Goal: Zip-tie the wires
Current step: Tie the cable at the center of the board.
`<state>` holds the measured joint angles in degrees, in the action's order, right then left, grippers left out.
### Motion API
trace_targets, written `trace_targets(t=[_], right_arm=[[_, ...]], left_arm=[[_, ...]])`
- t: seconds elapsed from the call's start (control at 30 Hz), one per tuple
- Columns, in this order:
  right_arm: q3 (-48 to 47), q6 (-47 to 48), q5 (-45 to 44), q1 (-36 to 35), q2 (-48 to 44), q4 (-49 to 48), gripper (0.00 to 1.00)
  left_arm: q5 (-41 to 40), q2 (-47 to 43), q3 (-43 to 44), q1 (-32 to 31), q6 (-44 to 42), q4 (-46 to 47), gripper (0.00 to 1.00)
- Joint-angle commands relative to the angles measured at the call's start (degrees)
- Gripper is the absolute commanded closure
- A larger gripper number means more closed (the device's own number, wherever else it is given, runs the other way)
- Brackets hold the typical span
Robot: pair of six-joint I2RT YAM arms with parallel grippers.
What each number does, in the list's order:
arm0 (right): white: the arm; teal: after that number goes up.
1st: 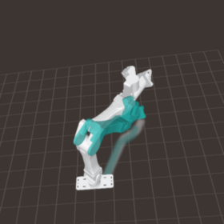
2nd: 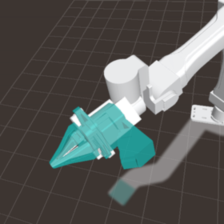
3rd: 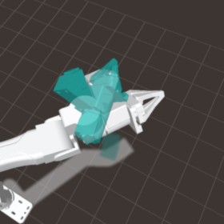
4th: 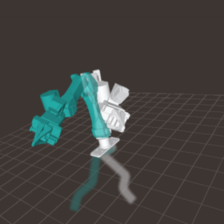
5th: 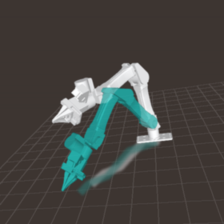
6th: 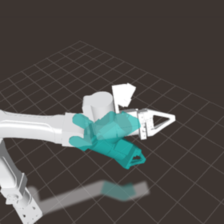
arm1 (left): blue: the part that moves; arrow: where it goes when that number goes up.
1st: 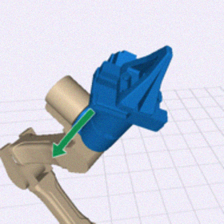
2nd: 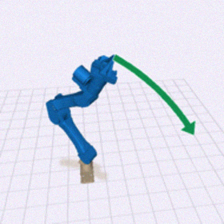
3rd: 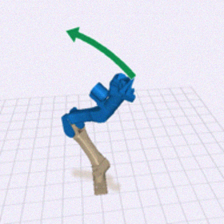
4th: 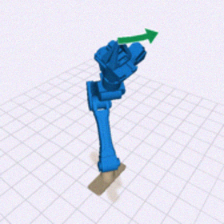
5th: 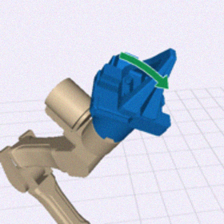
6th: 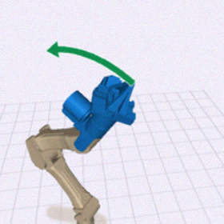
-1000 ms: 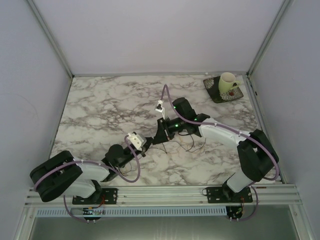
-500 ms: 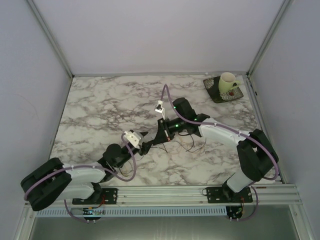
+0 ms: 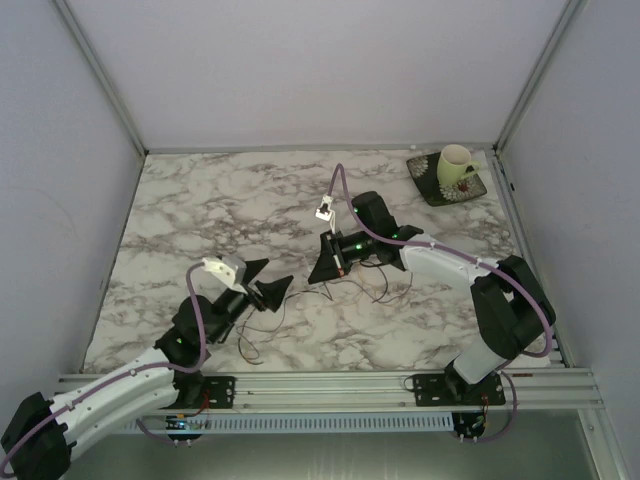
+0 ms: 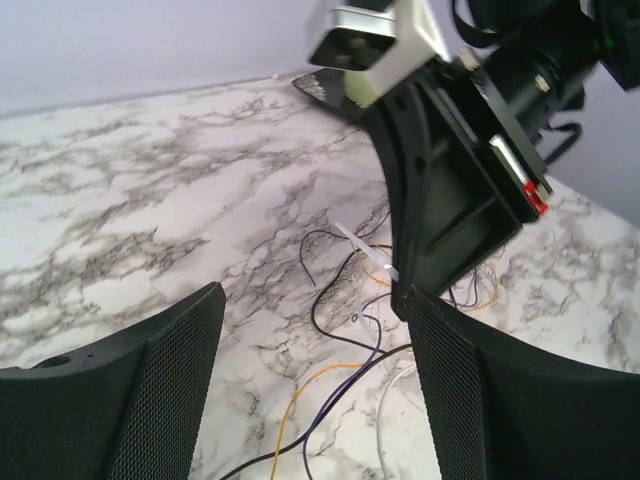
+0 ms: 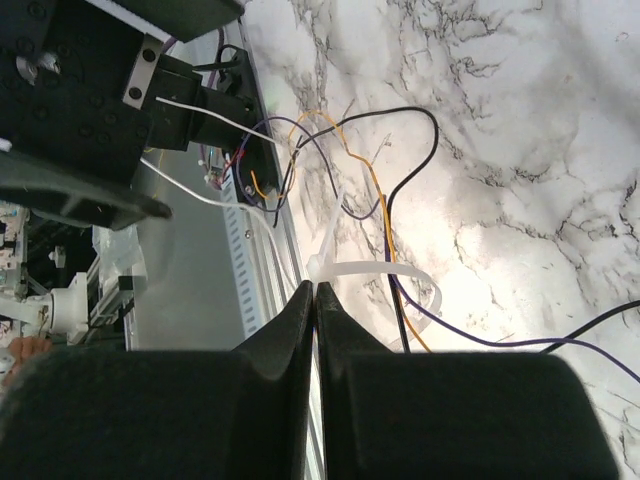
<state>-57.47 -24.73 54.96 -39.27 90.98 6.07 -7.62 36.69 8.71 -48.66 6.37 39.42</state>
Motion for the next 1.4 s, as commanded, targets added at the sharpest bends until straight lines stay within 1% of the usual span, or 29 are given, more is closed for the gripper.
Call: trace_targets(t=[0.0,0.1,0.23,0.33,0.43,0.5,0.6,0.77,0.87,1.03,1.2,1.37], right_arm=[[-0.36,1.23,1.47,0.51,-0.07,-2.64,1.0],[-0.62,1.18,1.55,0.51,0.03,-2.68,1.0],[-0.63,1.05,1.37,0.59,-0.59,-3.1,1.0],[-0.41,1.0,1.5,0.55,-0.53,-3.63,1.0],[-0.29,1.26,1.31,0.66,-0.26,-3.93,1.0],[-0.44,1.18,1.08,0.72,-0.33,-4.24,1.0],[-0.41,0.78,0.63,0.91,-0.46,-4.9,1.0],[0.05,0.41,-1.01,1.24,-0.16,-4.92,1.0],[0.21,-0.07,-1.43,1.31,-0.3,-5.34,1.0],[1.35,-1.85,-0.32,1.29,-0.89,-8.41,1.0],[2.56,-2.78,-0.31,0.99,-1.34,-9.66,1.0],[2.57,-3.83,-0.93,1.03,-2.0,-10.86,1.0]], left_arm=[[1.03,-0.16,4.91,4.48,12.44,-10.37,0.26],[6.81,7.01,9.81,7.77,18.41,-9.71,0.28],[14.1,17.14,15.82,13.03,26.98,-4.18,0.31],[18.67,22.32,19.23,18.12,36.34,0.85,0.33],[23.81,25.77,21.31,21.43,43.11,6.34,0.4],[27.13,27.41,22.83,21.68,44.13,6.99,0.43],[29.67,27.99,23.17,21.68,44.02,4.76,0.44],[25.98,24.31,18.72,21.69,43.64,1.44,0.42],[26.45,23.52,16.97,21.78,44.56,1.46,0.42],[28.53,24.73,16.84,21.77,45.28,1.6,0.42],[30.6,27.0,16.87,21.68,47.19,5.72,0.46],[30.54,27.92,15.56,21.68,46.85,6.1,0.48]])
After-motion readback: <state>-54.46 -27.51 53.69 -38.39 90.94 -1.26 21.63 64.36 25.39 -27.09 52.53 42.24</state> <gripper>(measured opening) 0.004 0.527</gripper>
